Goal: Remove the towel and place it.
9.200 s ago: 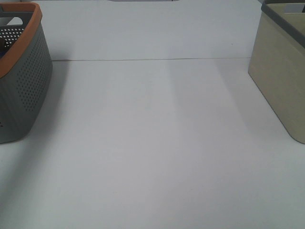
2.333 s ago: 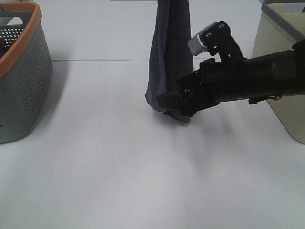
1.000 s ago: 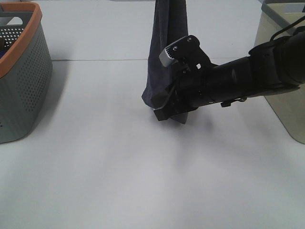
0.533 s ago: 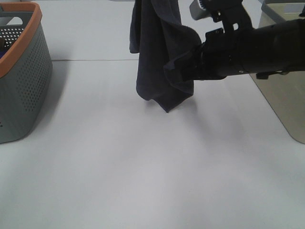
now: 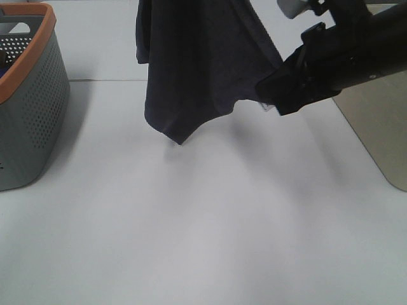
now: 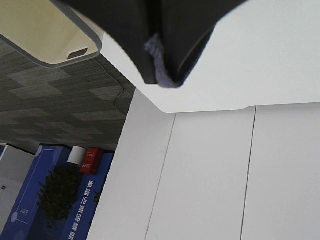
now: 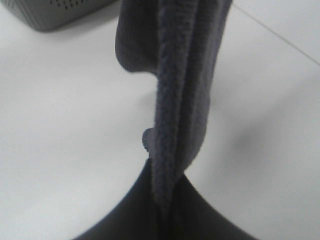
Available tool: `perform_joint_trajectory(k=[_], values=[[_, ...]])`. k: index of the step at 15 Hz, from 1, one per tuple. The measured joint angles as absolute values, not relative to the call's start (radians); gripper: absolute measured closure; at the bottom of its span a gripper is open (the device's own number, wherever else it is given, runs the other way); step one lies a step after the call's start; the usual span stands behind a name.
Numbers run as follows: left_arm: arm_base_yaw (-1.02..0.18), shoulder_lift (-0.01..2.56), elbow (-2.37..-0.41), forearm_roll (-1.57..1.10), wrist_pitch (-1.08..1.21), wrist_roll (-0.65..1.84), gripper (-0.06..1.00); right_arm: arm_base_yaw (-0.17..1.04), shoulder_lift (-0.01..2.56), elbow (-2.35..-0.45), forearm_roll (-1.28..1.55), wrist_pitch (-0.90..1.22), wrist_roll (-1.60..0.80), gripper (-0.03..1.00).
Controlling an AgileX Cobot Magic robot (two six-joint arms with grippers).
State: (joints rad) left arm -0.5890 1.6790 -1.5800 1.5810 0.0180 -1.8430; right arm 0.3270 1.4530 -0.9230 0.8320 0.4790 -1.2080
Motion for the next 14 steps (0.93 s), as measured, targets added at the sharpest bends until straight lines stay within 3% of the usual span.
perform_joint_trajectory(k=[3, 4, 9, 14], values=[[-0.586, 1.679, -1.549, 1.497, 0.084, -1.824, 0.94, 0.306, 1.453, -1.195, 0.129, 0.741, -0.602, 0.94], [-0.569, 1.679, -1.540, 1.439, 0.103, -1.810, 0.94, 0.304, 1.453, -1.241, 0.043, 0.747, -0.521, 0.94], [-0.454, 1.679, -1.431, 1.137, 0.103, -1.698, 0.94, 0.303, 1.463, -1.383, -0.157, 0.629, -0.390, 0.94], [-0.397, 1.698, -1.354, 1.118, 0.040, -1.683, 0.94, 0.304, 1.588, -1.409, -0.172, 0.537, -0.341, 0.94]])
